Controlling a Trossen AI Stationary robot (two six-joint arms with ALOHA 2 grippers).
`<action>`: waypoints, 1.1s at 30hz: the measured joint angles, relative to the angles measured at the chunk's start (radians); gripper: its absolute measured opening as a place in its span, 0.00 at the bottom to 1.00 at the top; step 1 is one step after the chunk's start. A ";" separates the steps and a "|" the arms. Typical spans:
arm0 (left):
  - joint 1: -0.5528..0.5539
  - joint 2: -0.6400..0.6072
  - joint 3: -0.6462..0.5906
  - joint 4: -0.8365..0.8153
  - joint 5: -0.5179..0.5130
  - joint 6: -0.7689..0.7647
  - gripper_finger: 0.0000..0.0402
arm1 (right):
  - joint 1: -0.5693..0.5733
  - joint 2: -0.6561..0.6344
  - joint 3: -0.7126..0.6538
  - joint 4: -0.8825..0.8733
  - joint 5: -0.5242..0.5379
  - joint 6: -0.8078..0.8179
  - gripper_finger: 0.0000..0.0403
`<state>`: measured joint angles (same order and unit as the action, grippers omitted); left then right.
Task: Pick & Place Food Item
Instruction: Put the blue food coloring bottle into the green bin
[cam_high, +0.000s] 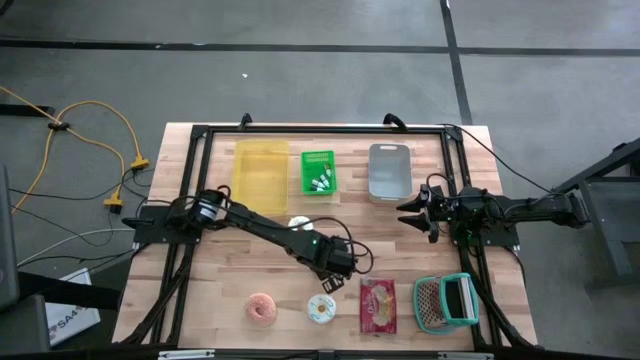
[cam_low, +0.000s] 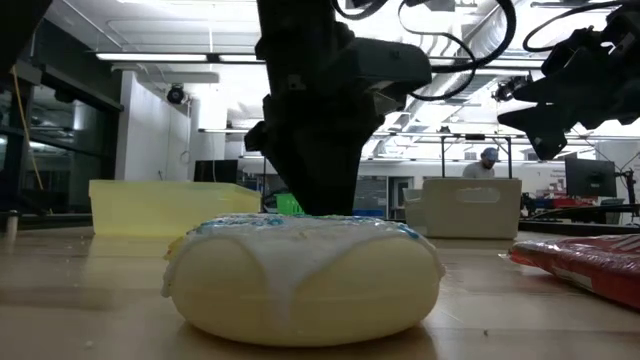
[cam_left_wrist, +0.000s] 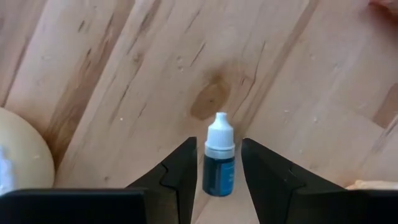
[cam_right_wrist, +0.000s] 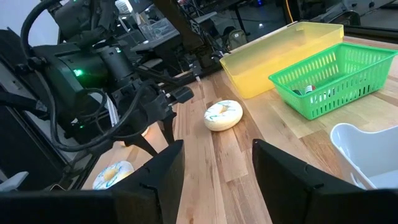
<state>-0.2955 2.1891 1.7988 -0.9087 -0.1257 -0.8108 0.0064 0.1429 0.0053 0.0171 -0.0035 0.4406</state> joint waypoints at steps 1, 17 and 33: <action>0.000 0.001 0.000 -0.001 0.000 0.000 0.30 | 0.000 0.000 0.000 0.000 0.000 0.000 0.43; -0.001 0.003 0.000 -0.003 -0.001 0.019 0.30 | 0.000 0.000 0.000 0.000 0.000 0.000 0.43; 0.000 0.033 0.001 0.021 0.039 0.020 0.30 | 0.000 0.000 0.000 0.000 0.000 0.000 0.43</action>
<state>-0.2955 2.2219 1.7996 -0.8880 -0.0864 -0.7906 0.0065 0.1429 0.0053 0.0170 -0.0032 0.4404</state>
